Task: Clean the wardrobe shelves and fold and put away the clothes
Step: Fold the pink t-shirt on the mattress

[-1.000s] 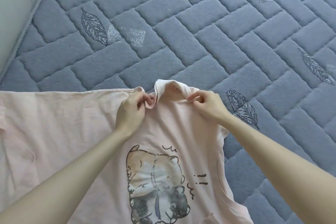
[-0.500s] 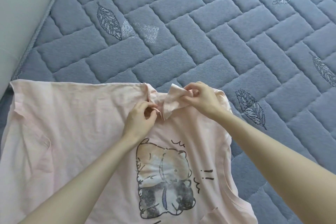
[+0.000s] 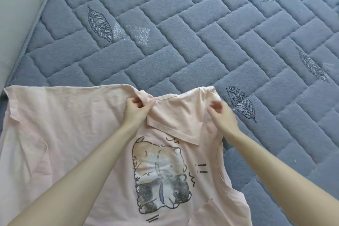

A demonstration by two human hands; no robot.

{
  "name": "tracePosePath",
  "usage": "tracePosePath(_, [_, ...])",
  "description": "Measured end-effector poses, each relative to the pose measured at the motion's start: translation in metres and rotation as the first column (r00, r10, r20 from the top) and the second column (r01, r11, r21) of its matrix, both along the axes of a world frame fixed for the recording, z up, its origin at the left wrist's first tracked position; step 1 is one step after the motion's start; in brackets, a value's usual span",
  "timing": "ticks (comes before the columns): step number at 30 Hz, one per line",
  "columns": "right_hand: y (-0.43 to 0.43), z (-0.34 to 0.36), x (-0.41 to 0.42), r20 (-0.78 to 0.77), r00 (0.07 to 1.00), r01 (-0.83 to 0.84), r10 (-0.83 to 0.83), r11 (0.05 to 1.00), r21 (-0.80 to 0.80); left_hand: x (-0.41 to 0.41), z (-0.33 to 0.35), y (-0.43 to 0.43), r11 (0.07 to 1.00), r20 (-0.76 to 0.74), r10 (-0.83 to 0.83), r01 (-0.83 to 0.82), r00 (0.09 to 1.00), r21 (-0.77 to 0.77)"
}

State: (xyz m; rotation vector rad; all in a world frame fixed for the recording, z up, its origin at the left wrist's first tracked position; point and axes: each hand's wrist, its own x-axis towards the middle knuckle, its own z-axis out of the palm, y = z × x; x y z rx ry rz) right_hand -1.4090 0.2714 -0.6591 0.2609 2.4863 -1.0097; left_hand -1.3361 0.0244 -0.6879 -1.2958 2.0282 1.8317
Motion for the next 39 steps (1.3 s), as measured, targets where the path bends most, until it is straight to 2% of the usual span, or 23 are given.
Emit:
tracePosePath(3, [-0.016, -0.015, -0.022, 0.088, 0.996, 0.050, -0.036, 0.984, -0.169, -0.010, -0.005, 0.001, 0.999, -0.022, 0.004, -0.005, 1.000, -0.047])
tracePosePath(6, [-0.023, -0.023, -0.040, 0.032, 0.999, 0.039, -0.036, 0.995, -0.088, -0.025, -0.009, -0.007, 0.995, -0.038, 0.061, -0.064, 0.997, -0.082])
tracePosePath(8, [-0.023, -0.022, -0.053, -0.058, 0.988, 0.141, -0.141, 0.990, -0.008, -0.036, -0.011, -0.016, 0.991, -0.047, 0.132, -0.132, 0.990, 0.002])
tracePosePath(10, [-0.021, -0.019, -0.062, -0.083, 0.974, 0.212, -0.212, 0.977, -0.008, -0.043, -0.012, -0.021, 0.980, -0.019, 0.188, -0.187, 0.982, 0.071])
tracePosePath(13, [-0.009, -0.024, -0.061, -0.046, 0.990, 0.136, -0.135, 0.991, 0.014, -0.047, -0.013, -0.015, 0.982, 0.033, 0.191, -0.191, 0.981, 0.006])
tracePosePath(16, [0.005, -0.028, -0.054, -0.067, 0.988, 0.136, -0.138, 0.990, -0.035, -0.040, -0.008, -0.004, 0.969, 0.005, 0.228, -0.227, 0.974, -0.096])
tracePosePath(20, [0.025, -0.014, -0.039, -0.054, 0.988, 0.137, -0.146, 0.979, -0.148, -0.013, 0.008, 0.028, 0.928, -0.057, 0.038, -0.056, 0.998, -0.370])
tracePosePath(22, [0.035, -0.005, -0.030, -0.051, 0.993, 0.096, -0.106, 0.981, -0.169, 0.002, 0.014, 0.049, 0.909, -0.115, -0.081, 0.025, 0.990, -0.417])
tracePosePath(30, [0.066, 0.025, 0.012, -0.010, 1.000, 0.018, -0.019, 0.994, -0.109, 0.059, 0.046, 0.132, 0.910, -0.159, -0.324, 0.261, 0.933, -0.322])
tracePosePath(36, [0.069, 0.029, 0.018, 0.085, 0.996, 0.016, -0.012, 0.998, -0.054, 0.116, 0.055, 0.195, 0.938, -0.051, -0.287, 0.270, 0.957, -0.217])
tracePosePath(39, [0.067, 0.019, 0.013, 0.169, 0.985, 0.056, -0.040, 0.994, -0.090, 0.148, 0.049, 0.234, 0.939, 0.028, -0.268, 0.268, 0.963, -0.215])
